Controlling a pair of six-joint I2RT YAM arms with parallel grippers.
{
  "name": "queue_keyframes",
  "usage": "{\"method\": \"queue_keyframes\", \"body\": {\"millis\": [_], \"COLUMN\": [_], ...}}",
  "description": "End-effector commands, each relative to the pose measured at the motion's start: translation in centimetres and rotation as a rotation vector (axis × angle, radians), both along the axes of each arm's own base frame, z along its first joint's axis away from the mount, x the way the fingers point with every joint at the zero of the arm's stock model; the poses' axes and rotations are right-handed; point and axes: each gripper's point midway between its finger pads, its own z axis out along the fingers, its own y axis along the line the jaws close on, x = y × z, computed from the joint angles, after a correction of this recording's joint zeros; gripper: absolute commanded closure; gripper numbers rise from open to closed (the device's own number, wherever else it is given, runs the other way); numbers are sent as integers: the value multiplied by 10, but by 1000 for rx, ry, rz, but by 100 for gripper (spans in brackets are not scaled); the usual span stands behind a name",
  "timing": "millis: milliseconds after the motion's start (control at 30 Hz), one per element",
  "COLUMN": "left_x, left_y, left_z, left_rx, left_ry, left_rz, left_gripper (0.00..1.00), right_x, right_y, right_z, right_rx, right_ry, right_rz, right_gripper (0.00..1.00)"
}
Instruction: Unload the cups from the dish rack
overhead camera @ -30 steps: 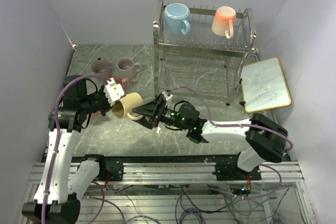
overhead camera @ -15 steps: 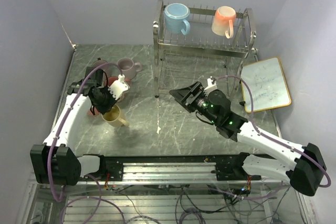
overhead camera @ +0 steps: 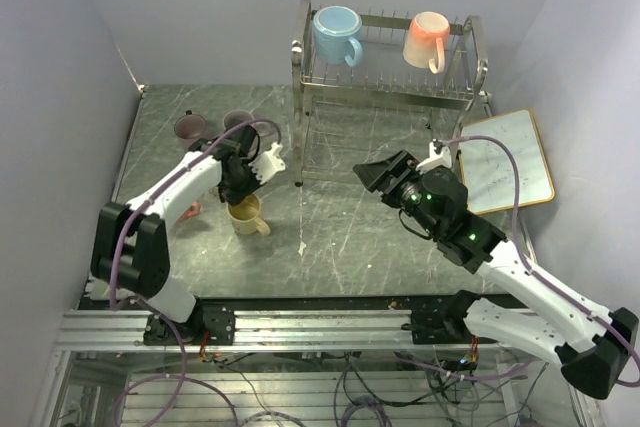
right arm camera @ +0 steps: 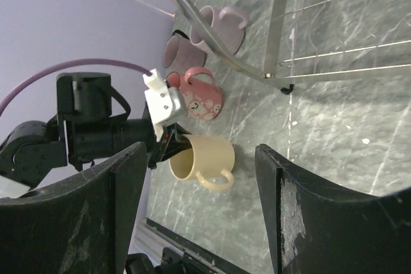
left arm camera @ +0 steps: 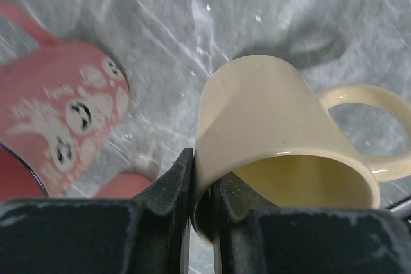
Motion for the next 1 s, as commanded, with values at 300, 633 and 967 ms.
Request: {"method": "queue_keyframes", "body": {"millis": [300,633,967], "left_x": [79,85,86], "left_y": [-44,-49,-45], "left_z": [7,-5,47], "left_rx": [-7,-44,-140], "left_ry": [-160,-176,-313], "left_rz": [-39,11,66], "left_gripper": [93,76,35], "right_x": [-8,-9,8], "right_y": [-40,-47,-45], "right_z": [25,41,49], "right_rx": [-52,-44,-154], "right_ry": [-42,-66,-102], "right_rz": [-94,-114,-137], "right_gripper": [33,33,23]}}
